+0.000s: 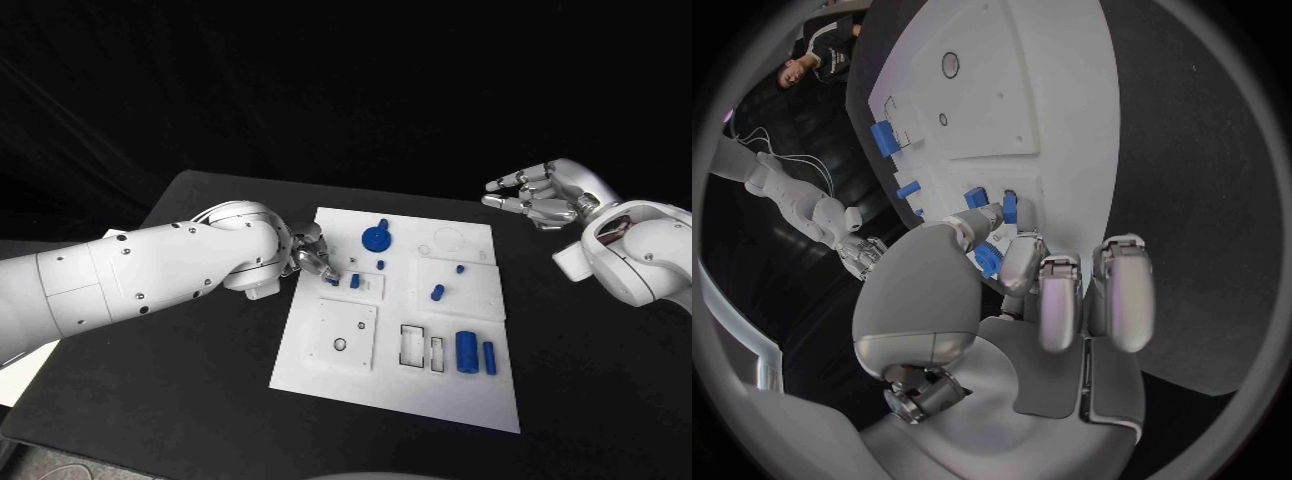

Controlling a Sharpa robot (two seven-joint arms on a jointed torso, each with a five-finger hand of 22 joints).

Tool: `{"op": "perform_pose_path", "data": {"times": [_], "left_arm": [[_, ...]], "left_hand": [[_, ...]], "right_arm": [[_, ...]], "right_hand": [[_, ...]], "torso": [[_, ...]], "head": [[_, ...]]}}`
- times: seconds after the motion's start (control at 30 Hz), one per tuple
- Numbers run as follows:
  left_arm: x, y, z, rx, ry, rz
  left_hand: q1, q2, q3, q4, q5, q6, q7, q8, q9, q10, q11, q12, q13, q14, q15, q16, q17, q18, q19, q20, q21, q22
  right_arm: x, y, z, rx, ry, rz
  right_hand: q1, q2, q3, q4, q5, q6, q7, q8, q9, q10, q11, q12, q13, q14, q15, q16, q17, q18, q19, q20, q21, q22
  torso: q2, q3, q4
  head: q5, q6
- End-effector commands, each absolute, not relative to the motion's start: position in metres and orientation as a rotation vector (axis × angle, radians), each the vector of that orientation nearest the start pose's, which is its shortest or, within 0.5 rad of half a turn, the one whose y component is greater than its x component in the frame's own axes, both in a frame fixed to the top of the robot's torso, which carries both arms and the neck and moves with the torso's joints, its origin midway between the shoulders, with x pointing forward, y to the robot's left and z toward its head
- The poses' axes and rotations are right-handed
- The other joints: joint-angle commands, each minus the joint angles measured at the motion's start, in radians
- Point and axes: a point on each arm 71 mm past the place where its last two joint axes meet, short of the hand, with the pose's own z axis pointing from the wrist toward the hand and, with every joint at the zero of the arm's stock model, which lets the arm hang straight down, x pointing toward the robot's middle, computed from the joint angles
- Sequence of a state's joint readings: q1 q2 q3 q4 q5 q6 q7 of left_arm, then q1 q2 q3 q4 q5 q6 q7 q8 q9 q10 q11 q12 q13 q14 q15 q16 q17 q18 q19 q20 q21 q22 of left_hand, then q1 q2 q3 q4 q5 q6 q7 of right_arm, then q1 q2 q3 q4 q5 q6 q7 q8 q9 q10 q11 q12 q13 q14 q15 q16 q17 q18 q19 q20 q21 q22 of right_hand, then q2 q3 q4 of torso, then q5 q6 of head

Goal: Assemble the parts on the task board

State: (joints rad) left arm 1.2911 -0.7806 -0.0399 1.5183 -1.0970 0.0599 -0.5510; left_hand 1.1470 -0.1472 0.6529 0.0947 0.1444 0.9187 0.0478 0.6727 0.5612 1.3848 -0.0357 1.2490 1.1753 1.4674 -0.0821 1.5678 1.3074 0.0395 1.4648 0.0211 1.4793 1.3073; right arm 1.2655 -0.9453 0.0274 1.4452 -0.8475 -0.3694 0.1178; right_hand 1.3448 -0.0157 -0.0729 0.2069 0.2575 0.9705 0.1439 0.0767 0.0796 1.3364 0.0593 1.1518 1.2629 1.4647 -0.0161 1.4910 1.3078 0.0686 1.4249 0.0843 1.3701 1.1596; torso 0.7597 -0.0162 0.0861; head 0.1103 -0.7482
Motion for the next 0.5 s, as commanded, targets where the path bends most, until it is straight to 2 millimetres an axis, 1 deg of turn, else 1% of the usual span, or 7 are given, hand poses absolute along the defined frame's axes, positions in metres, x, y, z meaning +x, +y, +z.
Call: {"op": "perform_pose_path", "data": {"times": [0.03,0.13,0.27,0.43,0.5], "left_arm": [[0.4950,0.1877,-0.1812,-0.148,2.213,-0.409],[0.4956,0.1872,-0.1815,-0.148,2.212,-0.404],[0.4965,0.1866,-0.1820,-0.145,2.207,-0.393],[0.4968,0.1858,-0.1830,-0.142,2.205,-0.387],[0.4967,0.1854,-0.1832,-0.140,2.205,-0.386]], "left_hand": [[0.007,0.004,0.126,-0.121,0.003,0.005,-0.010,0.006,0.000,0.010,0.001,0.004,0.002,0.103,-0.007,0.003,0.263,-0.009,0.056,-0.006,0.006,0.132],[0.007,0.004,0.126,-0.121,0.003,0.005,-0.010,0.006,0.000,0.010,0.001,0.004,0.002,0.103,-0.007,0.003,0.263,-0.009,0.056,-0.006,0.006,0.132],[0.007,0.004,0.126,-0.121,0.003,0.005,-0.010,0.006,0.000,0.010,0.001,0.004,0.002,0.103,-0.007,0.003,0.263,-0.009,0.056,-0.006,0.006,0.132],[0.006,0.004,0.127,-0.122,0.004,0.005,-0.010,0.006,-0.001,0.010,0.001,0.004,0.003,0.103,-0.007,0.003,0.263,-0.009,0.056,-0.006,0.005,0.131],[0.006,0.004,0.127,-0.122,0.004,0.005,-0.010,0.006,-0.001,0.010,0.001,0.004,0.003,0.103,-0.007,0.003,0.263,-0.009,0.056,-0.006,0.005,0.131]], "right_arm": [[0.5146,-0.2790,-0.1258,0.398,1.506,0.937],[0.5146,-0.2788,-0.1257,0.397,1.506,0.938],[0.5146,-0.2788,-0.1257,0.395,1.506,0.939],[0.5146,-0.2785,-0.1257,0.393,1.506,0.941],[0.5145,-0.2786,-0.1257,0.393,1.506,0.941]], "right_hand": [[-0.006,0.002,-0.006,0.000,0.001,0.002,0.004,-0.003,0.000,-0.004,0.001,-0.001,-0.001,0.079,-0.002,-0.005,0.148,0.011,-0.007,-0.001,-0.005,-0.001],[-0.006,0.002,-0.006,0.000,0.001,0.002,0.004,-0.003,0.000,-0.004,0.001,-0.001,-0.001,0.079,-0.002,-0.005,0.148,0.011,-0.007,-0.001,-0.005,-0.001],[-0.006,0.002,-0.006,0.000,0.001,0.002,0.004,-0.003,0.000,-0.004,0.001,-0.001,-0.001,0.079,-0.002,-0.005,0.148,0.011,-0.007,-0.001,-0.005,-0.001],[-0.006,0.002,-0.006,0.000,0.001,0.002,0.004,-0.003,0.000,-0.004,0.001,-0.001,-0.001,0.079,-0.002,-0.005,0.148,0.011,-0.007,-0.001,-0.005,-0.001],[-0.006,0.002,-0.006,0.000,0.001,0.002,0.004,-0.003,0.000,-0.004,0.001,-0.001,-0.001,0.079,-0.002,-0.005,0.148,0.011,-0.007,-0.001,-0.005,-0.001]], "torso": [[0.001,-0.0003,0.0001],[0.000,-0.0007,-0.0006],[0.000,-0.0006,-0.0004],[0.000,-0.0007,0.0001],[0.000,-0.0001,-0.0001]], "head": [[0.002,-0.001],[0.003,-0.001],[0.004,-0.004],[0.002,-0.006],[0.003,-0.006]]}}
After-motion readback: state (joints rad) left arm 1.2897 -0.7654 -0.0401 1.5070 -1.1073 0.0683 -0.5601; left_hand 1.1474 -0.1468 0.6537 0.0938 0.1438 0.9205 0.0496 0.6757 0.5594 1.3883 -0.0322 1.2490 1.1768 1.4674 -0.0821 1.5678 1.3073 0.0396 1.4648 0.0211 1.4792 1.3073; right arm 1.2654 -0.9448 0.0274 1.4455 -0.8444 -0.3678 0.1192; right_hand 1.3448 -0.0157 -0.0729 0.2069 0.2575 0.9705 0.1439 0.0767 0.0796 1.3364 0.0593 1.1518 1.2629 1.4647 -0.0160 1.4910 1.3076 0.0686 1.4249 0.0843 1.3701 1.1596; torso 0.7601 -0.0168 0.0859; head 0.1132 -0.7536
